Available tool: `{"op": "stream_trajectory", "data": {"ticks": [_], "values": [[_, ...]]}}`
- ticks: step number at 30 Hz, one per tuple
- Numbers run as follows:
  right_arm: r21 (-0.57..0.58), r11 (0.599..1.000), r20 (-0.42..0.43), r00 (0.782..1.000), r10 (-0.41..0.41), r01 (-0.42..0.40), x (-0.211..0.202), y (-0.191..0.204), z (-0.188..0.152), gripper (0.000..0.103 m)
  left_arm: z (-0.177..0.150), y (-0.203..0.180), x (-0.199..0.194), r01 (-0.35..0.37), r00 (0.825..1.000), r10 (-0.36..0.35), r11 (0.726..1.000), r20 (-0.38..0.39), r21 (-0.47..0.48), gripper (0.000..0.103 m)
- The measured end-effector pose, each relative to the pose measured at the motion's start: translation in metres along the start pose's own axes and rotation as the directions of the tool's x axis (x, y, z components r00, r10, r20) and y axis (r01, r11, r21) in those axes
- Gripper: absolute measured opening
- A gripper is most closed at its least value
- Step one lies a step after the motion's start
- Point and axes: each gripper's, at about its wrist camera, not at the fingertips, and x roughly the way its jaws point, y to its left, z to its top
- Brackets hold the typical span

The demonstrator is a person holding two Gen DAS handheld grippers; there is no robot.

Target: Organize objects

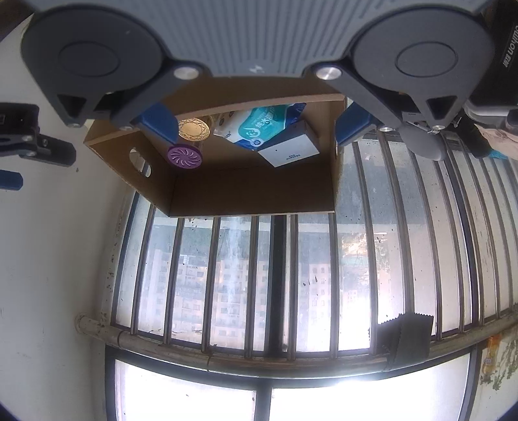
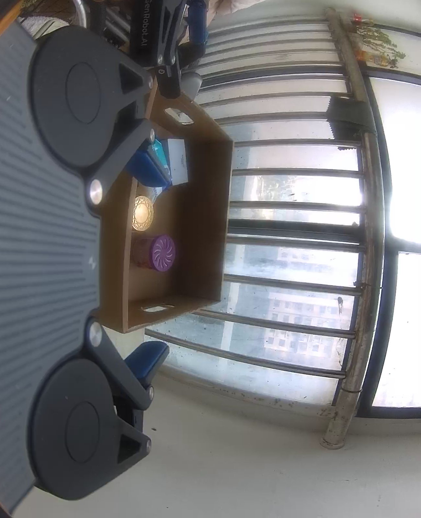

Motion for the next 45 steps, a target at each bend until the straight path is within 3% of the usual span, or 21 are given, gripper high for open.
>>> {"op": "stream_trajectory", "data": {"ticks": [11, 15, 24, 45], "values": [[0.038, 0.999, -0.019, 1.000, -0.025, 0.026, 0.029, 0.009, -0.012, 0.102, -0.009, 0.008, 0.027, -0.072, 0.997, 0.071, 0.997, -0.042, -0.018, 0.103], [0.093, 0.996, -0.063, 0.998, 0.005, 0.001, 0.046, 0.007, -0.016, 0.102, -0.011, 0.009, 0.039, -0.102, 0.991, 0.099, 0.994, -0.085, -0.028, 0.103], [0.092, 0.995, -0.125, 0.991, 0.044, -0.032, 0.078, 0.014, -0.022, 0.102, -0.012, -0.001, 0.062, -0.114, 0.982, 0.108, 0.993, -0.157, -0.024, 0.103], [0.088, 0.995, -0.153, 0.987, 0.058, -0.044, 0.103, 0.008, -0.025, 0.102, -0.012, -0.016, 0.081, -0.106, 0.978, 0.105, 0.994, -0.181, 0.007, 0.103]]}}
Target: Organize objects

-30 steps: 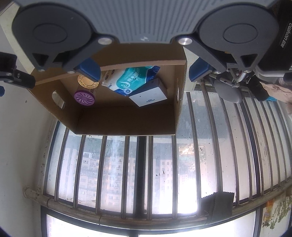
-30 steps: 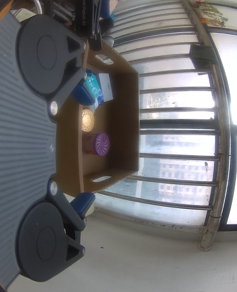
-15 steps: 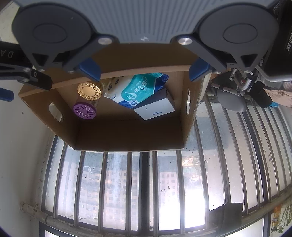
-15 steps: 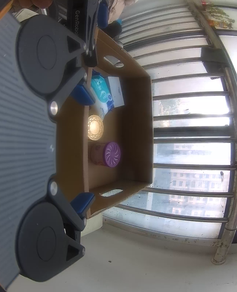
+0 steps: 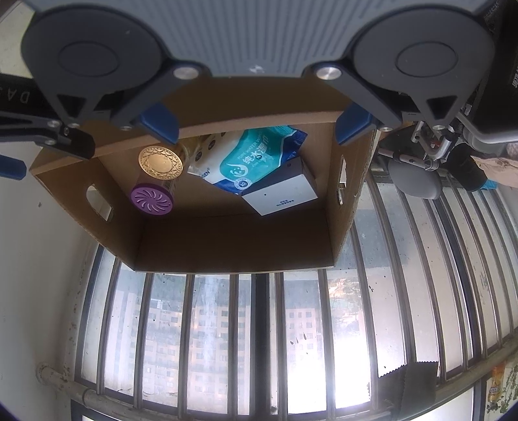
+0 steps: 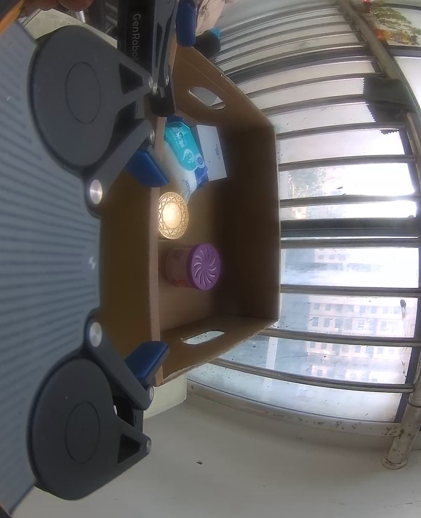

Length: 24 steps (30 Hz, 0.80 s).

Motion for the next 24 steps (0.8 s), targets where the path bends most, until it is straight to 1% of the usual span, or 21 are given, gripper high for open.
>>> {"op": "stream_trajectory", "data": {"ticks": [24], "values": [[-0.002, 1.000, -0.001, 1.000, 0.006, -0.006, -0.0008, 0.0021, 0.0027, 0.102, 0.0010, 0.0003, -0.0016, -0.010, 1.000, 0.010, 1.000, 0.008, -0.002, 0.103]]}}
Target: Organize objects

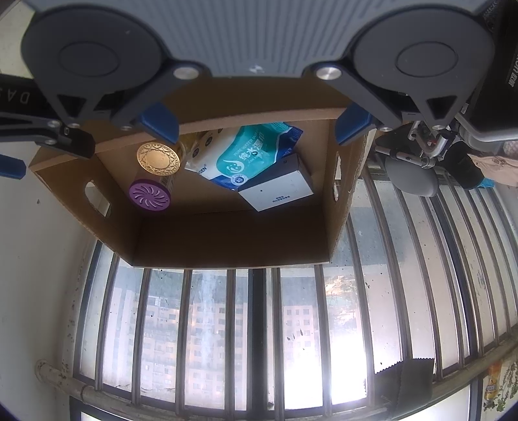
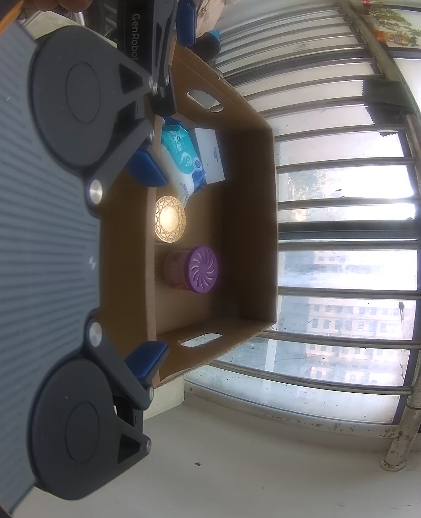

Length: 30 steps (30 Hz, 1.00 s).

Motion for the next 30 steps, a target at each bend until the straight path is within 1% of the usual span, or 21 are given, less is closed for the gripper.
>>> {"op": "stream_trajectory", "data": {"ticks": [30], "values": [[-0.003, 1.000, 0.007, 1.000, -0.004, 0.004, -0.0042, 0.0030, 0.0041, 0.102, 0.0022, -0.0003, -0.0041, -0.005, 1.000, 0.005, 1.000, 0.009, -0.005, 0.103]]}}
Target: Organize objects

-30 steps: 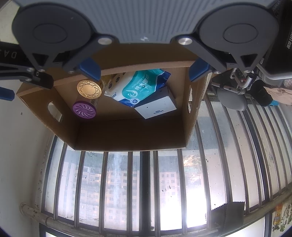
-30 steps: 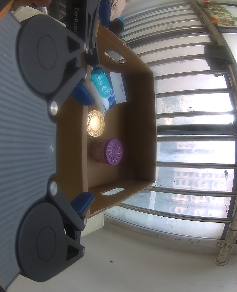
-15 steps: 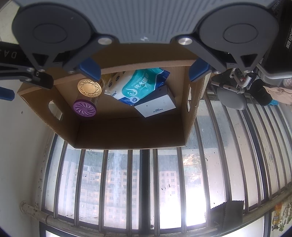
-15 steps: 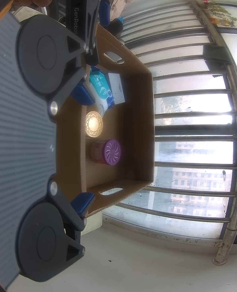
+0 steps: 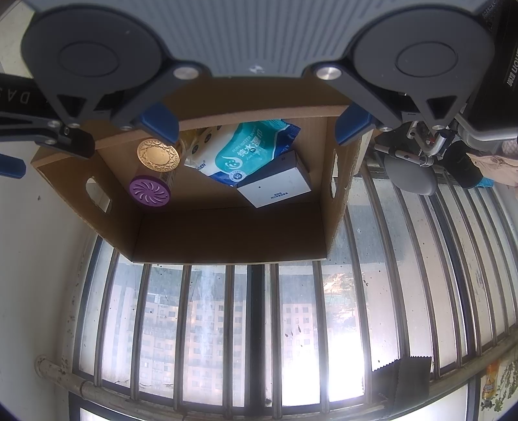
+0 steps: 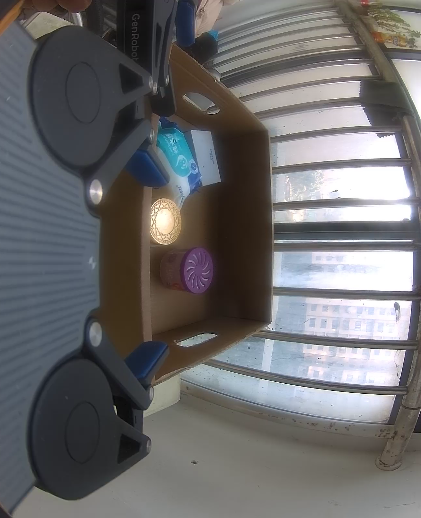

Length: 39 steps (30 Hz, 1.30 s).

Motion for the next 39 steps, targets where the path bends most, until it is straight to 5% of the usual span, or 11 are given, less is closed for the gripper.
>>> {"op": "stream_trajectory", "data": {"ticks": [39], "values": [[0.002, 1.000, 0.002, 1.000, -0.001, 0.001, -0.0020, 0.0016, 0.0008, 0.102, -0.0006, 0.0001, -0.0012, -0.004, 1.000, 0.004, 1.000, 0.000, -0.007, 0.103]]}}
